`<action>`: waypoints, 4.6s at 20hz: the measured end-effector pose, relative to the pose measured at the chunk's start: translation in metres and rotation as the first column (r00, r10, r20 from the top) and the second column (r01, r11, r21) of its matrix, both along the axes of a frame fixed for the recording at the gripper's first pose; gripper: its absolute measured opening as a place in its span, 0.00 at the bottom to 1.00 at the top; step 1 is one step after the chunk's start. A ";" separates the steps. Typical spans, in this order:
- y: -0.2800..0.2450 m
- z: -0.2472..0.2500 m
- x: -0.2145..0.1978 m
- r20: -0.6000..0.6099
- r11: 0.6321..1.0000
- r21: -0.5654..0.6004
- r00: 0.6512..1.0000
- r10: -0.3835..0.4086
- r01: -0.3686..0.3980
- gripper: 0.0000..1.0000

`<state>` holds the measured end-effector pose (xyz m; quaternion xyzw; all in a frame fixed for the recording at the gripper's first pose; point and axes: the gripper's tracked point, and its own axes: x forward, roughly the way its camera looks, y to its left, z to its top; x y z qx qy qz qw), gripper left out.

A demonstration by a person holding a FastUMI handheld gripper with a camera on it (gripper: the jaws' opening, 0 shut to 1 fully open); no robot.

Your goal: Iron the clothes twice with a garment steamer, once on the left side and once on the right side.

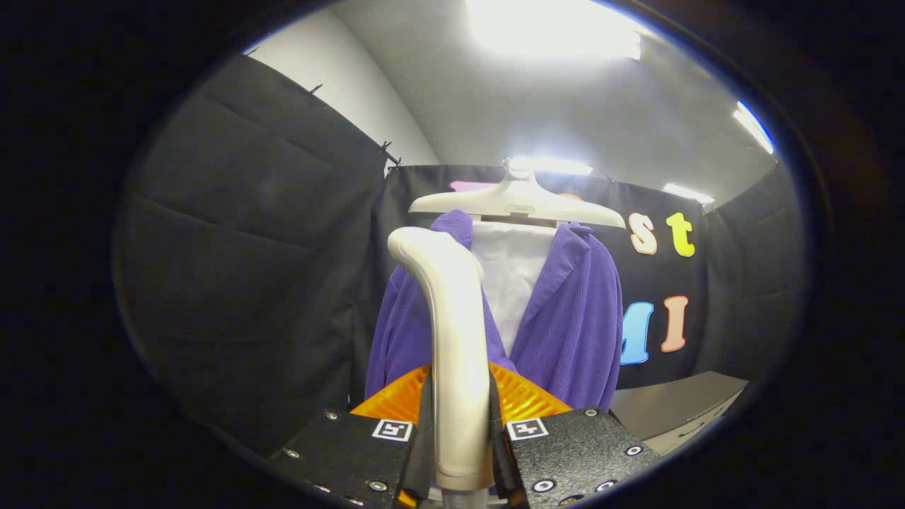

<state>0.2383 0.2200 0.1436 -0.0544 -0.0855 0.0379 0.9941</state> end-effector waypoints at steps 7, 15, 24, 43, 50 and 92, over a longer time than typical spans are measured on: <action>0.007 -0.039 0.017 -0.070 0.999 -0.050 0.997 -0.024 0.020 0.35; 0.010 -0.102 0.016 -0.193 0.997 -0.069 0.981 -0.027 0.014 0.35; 0.007 -0.175 0.002 -0.313 0.993 -0.115 0.949 -0.031 -0.005 0.35; -0.021 -0.319 -0.045 -0.577 0.994 -0.083 0.817 0.005 -0.065 0.36; -0.080 -0.322 -0.090 -0.633 1.000 0.012 0.774 0.006 0.002 0.36; -0.307 -0.095 -0.214 -0.075 0.982 0.146 0.991 -0.112 0.122 0.36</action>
